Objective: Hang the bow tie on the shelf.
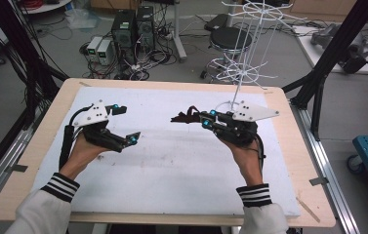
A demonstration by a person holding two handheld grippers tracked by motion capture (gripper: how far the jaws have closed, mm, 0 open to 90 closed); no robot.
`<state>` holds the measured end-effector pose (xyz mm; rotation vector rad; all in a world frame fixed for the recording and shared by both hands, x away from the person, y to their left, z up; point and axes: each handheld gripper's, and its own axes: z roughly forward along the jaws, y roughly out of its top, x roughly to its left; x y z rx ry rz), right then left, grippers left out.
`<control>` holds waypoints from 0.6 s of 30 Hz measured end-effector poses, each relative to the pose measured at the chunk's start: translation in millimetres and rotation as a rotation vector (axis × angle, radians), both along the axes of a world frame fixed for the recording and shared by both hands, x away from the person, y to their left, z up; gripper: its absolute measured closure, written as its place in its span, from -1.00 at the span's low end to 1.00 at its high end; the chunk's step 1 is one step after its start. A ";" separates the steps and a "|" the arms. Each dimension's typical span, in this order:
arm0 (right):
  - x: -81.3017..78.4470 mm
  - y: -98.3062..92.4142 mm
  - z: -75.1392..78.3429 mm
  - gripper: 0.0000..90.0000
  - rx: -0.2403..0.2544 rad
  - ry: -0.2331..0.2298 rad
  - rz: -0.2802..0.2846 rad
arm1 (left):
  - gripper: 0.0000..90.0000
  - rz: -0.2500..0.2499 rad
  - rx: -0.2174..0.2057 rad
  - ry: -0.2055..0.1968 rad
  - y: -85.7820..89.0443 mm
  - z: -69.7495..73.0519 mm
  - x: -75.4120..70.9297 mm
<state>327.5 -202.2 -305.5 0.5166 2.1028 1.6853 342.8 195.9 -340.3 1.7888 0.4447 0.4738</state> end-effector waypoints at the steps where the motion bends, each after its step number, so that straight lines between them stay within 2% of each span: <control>1: 0.0 0.0 0.0 0.83 0.000 0.000 0.000 | -0.96 0.001 0.005 0.001 1.8 -1.3 -0.5; 2: -0.4 -4.5 0.8 0.83 0.003 -0.002 -0.022 | -0.96 0.006 0.000 0.003 4.8 -3.4 -1.6; 6: -2.5 -13.2 2.0 0.83 0.016 0.008 -0.043 | -0.96 0.034 0.015 -0.004 17.4 -7.0 -6.5; 12: -5.7 -24.2 4.0 0.83 0.026 0.006 -0.087 | -0.96 0.098 0.006 -0.042 43.1 -10.8 -16.5; 18: -8.9 -38.6 6.0 0.83 0.038 0.004 -0.155 | -0.96 0.114 -0.001 -0.061 59.1 -18.5 -25.0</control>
